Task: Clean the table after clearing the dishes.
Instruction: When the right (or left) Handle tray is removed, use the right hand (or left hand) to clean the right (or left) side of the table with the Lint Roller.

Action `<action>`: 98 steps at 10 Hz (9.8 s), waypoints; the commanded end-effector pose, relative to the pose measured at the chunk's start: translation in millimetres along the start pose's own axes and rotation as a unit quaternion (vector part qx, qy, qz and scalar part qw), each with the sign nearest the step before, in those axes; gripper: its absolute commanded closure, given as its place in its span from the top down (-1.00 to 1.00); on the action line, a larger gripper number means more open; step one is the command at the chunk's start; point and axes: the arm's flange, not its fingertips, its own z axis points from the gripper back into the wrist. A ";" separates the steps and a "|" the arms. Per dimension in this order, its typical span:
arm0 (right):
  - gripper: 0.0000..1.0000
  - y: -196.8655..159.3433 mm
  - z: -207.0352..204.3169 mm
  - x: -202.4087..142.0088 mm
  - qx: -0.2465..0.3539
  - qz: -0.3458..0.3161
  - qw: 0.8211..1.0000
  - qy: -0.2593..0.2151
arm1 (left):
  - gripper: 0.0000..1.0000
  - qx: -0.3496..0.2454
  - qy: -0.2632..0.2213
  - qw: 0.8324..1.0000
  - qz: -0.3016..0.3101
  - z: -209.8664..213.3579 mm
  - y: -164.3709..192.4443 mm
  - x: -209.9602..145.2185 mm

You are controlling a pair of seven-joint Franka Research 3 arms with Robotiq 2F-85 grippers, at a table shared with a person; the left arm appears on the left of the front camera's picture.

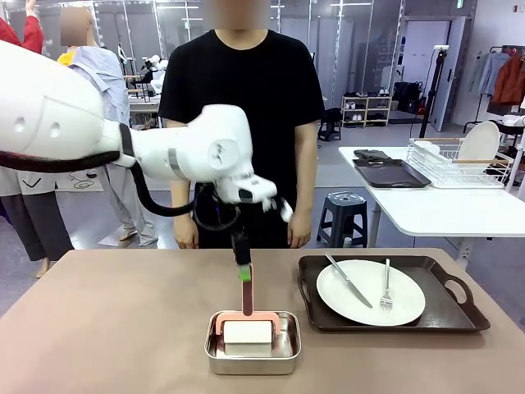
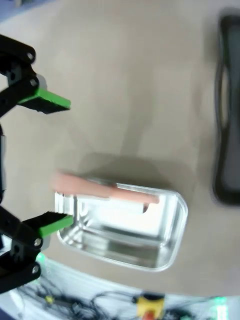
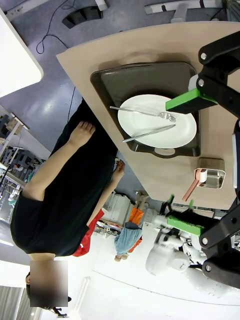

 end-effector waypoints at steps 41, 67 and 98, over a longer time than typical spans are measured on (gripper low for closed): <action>1.00 1.9 2.1 -0.4 0.008 0.004 1.000 -0.002 | 1.00 0.153 -0.612 0.420 0.653 144.4 -178.7 -615.0; 1.00 126.8 -378.1 -193.6 -0.128 0.389 0.753 0.515 | 1.00 0.153 -0.612 0.420 0.653 144.4 -178.7 -615.0; 1.00 234.0 -596.3 -342.3 -0.005 0.570 0.411 0.712 | 1.00 0.153 -0.612 0.420 0.653 144.4 -178.7 -615.0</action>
